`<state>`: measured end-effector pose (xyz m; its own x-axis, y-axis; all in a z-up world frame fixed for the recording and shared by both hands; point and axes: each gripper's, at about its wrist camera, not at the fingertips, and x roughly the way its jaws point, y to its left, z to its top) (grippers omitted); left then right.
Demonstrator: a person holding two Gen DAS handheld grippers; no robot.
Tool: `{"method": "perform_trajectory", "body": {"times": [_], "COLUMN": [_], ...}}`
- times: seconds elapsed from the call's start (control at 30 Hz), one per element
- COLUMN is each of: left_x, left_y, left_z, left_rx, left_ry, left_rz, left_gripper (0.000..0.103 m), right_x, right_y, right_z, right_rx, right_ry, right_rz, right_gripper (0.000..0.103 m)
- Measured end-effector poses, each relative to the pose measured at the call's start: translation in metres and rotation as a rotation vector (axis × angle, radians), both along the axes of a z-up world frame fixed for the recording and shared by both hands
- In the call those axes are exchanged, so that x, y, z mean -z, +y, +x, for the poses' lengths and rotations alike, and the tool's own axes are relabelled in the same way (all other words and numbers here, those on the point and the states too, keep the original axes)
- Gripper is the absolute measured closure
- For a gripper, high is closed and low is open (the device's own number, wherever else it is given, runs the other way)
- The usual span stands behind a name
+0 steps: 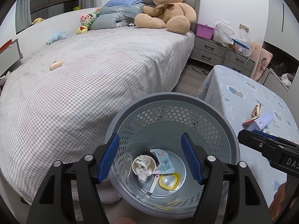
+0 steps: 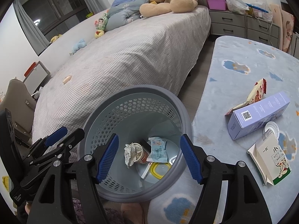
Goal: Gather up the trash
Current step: 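Withdraw both grippers from the wastebasket back over the table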
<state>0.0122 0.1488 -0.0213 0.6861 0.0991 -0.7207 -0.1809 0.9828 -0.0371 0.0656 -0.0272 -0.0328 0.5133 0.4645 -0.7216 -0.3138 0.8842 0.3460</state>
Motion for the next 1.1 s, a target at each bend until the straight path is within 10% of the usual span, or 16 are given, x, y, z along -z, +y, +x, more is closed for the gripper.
{"method": "perform_trajectory", "body": {"times": [1.1], "left_x": [-0.007], "left_y": [-0.045], "left_z": [0.006], "left_rx": [0.064], "left_ry": [-0.025], "left_rz": [0.003], "left_gripper": [0.022], "right_x": [-0.009], "right_y": [-0.077], "right_z": [-0.019], "right_rx": [0.139], "right_ry": [-0.062], "right_rz": [-0.075], "right_gripper": [0.018]}}
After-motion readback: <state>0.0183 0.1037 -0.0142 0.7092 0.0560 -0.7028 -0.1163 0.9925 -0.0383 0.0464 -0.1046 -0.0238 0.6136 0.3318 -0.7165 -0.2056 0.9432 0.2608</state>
